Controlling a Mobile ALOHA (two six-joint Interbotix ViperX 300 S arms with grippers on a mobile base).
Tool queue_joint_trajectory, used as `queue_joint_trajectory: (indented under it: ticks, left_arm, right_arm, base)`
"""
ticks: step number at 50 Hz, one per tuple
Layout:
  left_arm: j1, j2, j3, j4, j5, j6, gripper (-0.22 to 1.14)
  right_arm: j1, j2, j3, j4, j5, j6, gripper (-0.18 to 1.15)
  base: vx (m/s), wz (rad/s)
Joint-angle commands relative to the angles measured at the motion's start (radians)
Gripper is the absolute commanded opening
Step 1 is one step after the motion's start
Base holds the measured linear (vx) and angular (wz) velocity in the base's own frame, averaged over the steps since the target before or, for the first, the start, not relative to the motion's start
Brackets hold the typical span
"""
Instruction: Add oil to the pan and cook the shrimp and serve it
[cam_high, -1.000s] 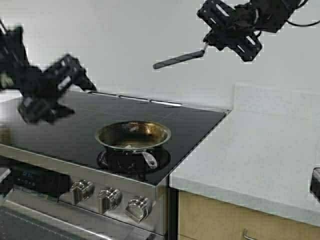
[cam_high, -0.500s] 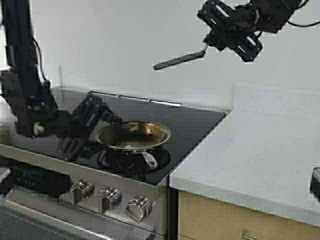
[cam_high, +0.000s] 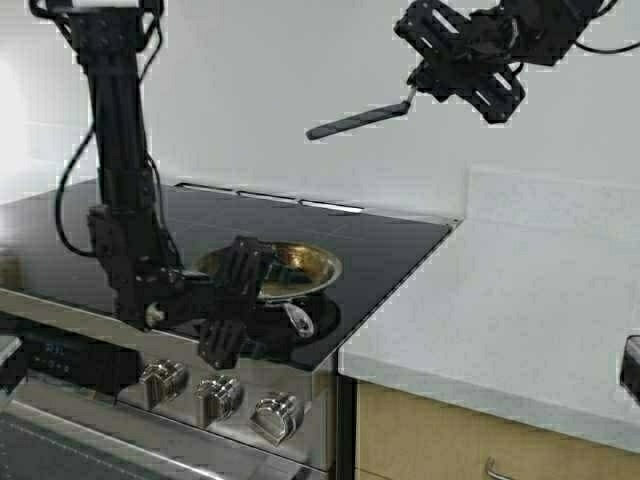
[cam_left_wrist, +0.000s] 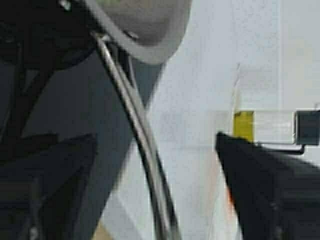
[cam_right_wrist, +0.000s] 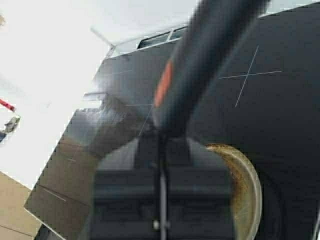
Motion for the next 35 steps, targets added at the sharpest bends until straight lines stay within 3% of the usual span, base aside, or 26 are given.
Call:
queue_joint_trajectory:
  ticks: [1, 16, 22, 27, 35]
  left_arm:
    - [-0.014, 0.012, -0.058, -0.009, 0.009, -0.026, 1.02]
    - [-0.028, 0.035, -0.117, 0.005, 0.003, -0.120, 0.99]
    - [-0.028, 0.029, -0.109, 0.025, -0.002, -0.144, 0.87]
    - [-0.028, 0.026, -0.103, 0.051, -0.006, -0.169, 0.59]
    - [-0.028, 0.014, -0.083, 0.072, -0.018, -0.210, -0.08]
  right_arm:
    - [0.002, -0.043, -0.009, -0.003, -0.005, 0.000, 0.08]
    - [0.002, -0.048, -0.005, 0.000, -0.005, -0.002, 0.07]
    - [0.002, -0.048, -0.005, 0.000, -0.006, -0.005, 0.07]
    - [0.002, -0.046, -0.005, 0.002, -0.006, -0.006, 0.07]
    - [0.002, -0.046, -0.005, 0.000, -0.005, -0.003, 0.07]
  base:
    - [0.00, 0.00]
    - [0.00, 0.00]
    - [0.00, 0.00]
    - [0.00, 0.00]
    - [0.00, 0.00]
